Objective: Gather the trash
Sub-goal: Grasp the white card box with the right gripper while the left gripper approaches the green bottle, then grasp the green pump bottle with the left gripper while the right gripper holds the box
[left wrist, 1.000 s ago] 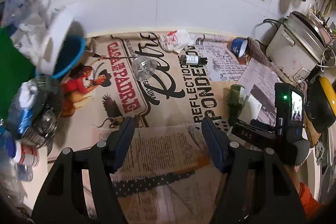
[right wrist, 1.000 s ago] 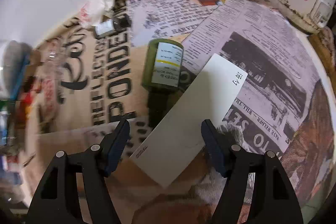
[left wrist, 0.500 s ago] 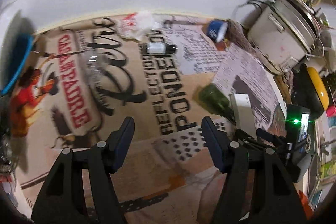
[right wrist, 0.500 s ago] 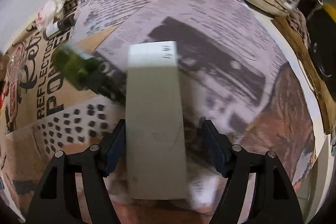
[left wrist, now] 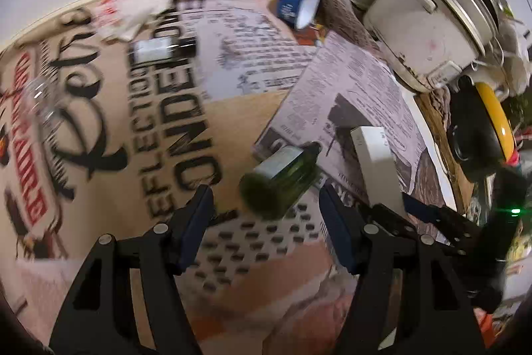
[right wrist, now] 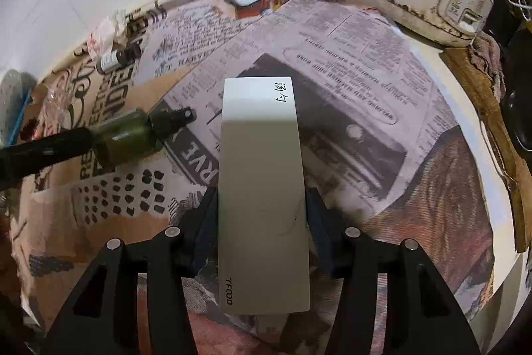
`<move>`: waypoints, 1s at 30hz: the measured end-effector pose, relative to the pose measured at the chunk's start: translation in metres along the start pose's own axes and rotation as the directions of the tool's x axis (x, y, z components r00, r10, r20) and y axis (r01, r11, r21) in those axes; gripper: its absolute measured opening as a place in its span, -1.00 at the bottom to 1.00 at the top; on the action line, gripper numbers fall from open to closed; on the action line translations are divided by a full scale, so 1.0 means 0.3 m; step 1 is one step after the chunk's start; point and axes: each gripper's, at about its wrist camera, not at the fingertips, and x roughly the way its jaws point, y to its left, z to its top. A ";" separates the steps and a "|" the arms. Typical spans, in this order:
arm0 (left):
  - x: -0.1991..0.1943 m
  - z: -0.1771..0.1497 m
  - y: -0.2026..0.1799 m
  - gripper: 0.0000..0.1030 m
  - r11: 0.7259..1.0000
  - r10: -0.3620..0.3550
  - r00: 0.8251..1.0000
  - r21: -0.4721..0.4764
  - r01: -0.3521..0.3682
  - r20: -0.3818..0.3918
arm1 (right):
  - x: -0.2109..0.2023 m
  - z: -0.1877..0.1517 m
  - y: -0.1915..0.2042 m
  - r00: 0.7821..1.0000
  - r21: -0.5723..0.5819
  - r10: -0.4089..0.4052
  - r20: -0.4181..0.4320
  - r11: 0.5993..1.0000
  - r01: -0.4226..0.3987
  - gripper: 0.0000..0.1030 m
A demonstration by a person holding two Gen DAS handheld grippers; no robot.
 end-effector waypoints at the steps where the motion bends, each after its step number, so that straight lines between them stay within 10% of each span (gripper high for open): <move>1: 0.018 0.009 -0.011 0.26 1.000 0.005 1.000 0.020 -0.005 -0.002 | -0.010 0.003 -0.010 1.000 0.002 0.005 0.004 1.000 -0.005 -0.06; 17: 0.162 -0.050 -0.145 -0.12 0.988 0.037 0.997 0.150 -0.027 -0.066 | -0.067 0.032 -0.084 0.998 0.058 0.036 0.041 0.998 -0.039 -0.06; 30: -0.049 -0.124 -0.280 -0.21 0.985 0.169 0.978 0.022 -0.172 0.119 | -0.227 0.019 -0.155 0.980 -0.036 0.155 0.125 0.988 -0.152 -0.06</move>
